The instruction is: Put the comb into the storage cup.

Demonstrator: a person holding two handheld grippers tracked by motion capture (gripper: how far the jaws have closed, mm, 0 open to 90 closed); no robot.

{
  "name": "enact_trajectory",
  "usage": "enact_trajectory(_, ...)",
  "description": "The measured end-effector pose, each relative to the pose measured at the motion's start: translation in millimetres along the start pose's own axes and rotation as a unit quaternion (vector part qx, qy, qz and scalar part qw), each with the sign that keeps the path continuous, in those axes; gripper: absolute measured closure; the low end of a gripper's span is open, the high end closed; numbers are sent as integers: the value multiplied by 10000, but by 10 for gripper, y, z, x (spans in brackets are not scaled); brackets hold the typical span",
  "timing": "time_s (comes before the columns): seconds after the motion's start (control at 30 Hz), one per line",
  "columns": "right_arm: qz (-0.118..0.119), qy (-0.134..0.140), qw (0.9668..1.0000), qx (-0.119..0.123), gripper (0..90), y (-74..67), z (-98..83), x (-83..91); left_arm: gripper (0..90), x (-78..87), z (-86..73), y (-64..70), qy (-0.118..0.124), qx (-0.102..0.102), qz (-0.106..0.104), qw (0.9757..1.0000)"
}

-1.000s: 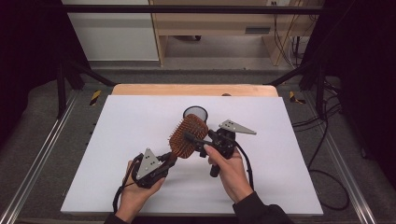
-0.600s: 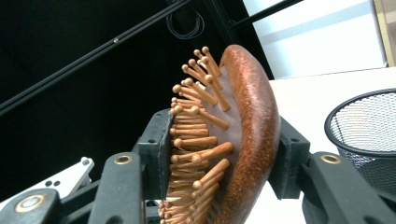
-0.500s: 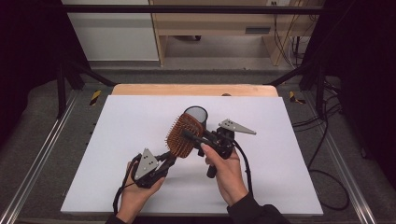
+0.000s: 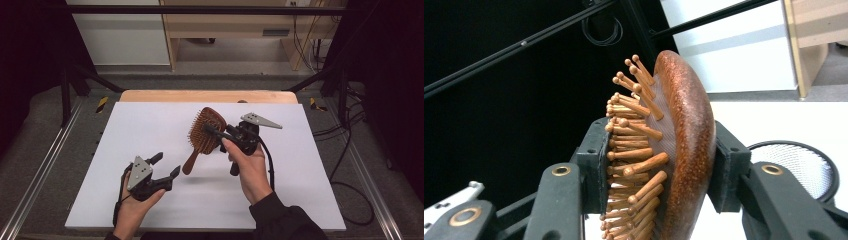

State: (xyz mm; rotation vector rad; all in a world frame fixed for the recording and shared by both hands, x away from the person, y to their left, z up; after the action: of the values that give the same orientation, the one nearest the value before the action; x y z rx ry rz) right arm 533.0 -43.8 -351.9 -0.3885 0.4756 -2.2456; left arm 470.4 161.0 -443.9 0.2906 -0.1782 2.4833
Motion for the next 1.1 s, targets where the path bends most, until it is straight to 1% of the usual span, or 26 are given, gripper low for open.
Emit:
enact_trajectory(0.03,0,0,10000,0,526,0,0,0,203,28,6,-34,33,50,63,10000)
enact_trajectory(0.13,-35,-6,10000,21,525,40,57,9,83,102,7,-134,111,218,220,9995)
enact_trajectory(0.23,-64,-29,10000,39,525,64,76,4,67,159,10,-245,197,210,436,9986)
enact_trajectory(0.33,-58,-18,10000,9,525,84,139,7,57,175,-14,-364,198,318,606,9975)
enact_trajectory(0.4,-73,-10,10000,34,524,89,162,8,56,174,-43,-426,179,380,682,9968)
enact_trajectory(0.43,-67,9,10000,36,525,87,216,12,53,174,-54,-448,172,402,699,9966)
enact_trajectory(0.47,-67,9,10000,36,525,87,216,12,53,175,-62,-466,163,411,725,9964)
enact_trajectory(0.5,-53,46,10000,42,524,78,278,14,53,179,-65,-480,169,425,738,9962)
enact_trajectory(0.53,-53,46,10000,42,524,78,278,14,53,183,-63,-487,181,437,737,9962)
enact_trajectory(0.63,-52,77,9999,98,524,57,389,7,53,185,-67,-503,181,395,768,9961)
enact_trajectory(0.67,-52,99,9999,129,524,44,466,-7,53,179,-73,-506,176,406,769,9961)
enact_trajectory(0.7,-52,99,9999,129,524,44,466,-7,53,175,-84,-514,147,388,777,9961)
enact_trajectory(0.73,-53,114,9998,132,524,41,529,-29,55,168,-92,-517,137,398,774,9961)
enact_trajectory(0.77,-53,114,9998,132,524,41,529,-29,55,164,-102,-521,102,396,760,9963)
enact_trajectory(0.9,-85,160,9998,72,523,70,636,-78,54,160,-116,-539,70,413,796,9959)
enact_trajectory(0.93,-115,184,9997,55,524,97,692,-99,53,160,-117,-541,69,411,799,9959)
enact_trajectory(1.0,-122,209,9997,41,523,109,724,-109,52,158,-118,-541,74,425,776,9961)
enact_trajectory(1.07,-149,292,9995,13,523,140,829,-133,52,152,-119,-540,83,435,772,9960)
enact_trajectory(1.1,-149,292,9995,13,523,140,829,-133,52,150,-121,-541,83,437,769,9960)
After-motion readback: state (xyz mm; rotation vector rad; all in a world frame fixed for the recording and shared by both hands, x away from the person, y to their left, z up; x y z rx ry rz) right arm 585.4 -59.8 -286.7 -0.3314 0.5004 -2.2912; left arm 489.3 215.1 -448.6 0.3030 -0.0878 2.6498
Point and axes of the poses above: each handheld gripper's, and its own axes: x roughly backward along the jaws, z roughly out of its top, y roughly to its right, the point moved 7 cm from there along -x, roughly forward along the jaws, and after that the axes turned 1 degree about -x, right-handed, at the moved point
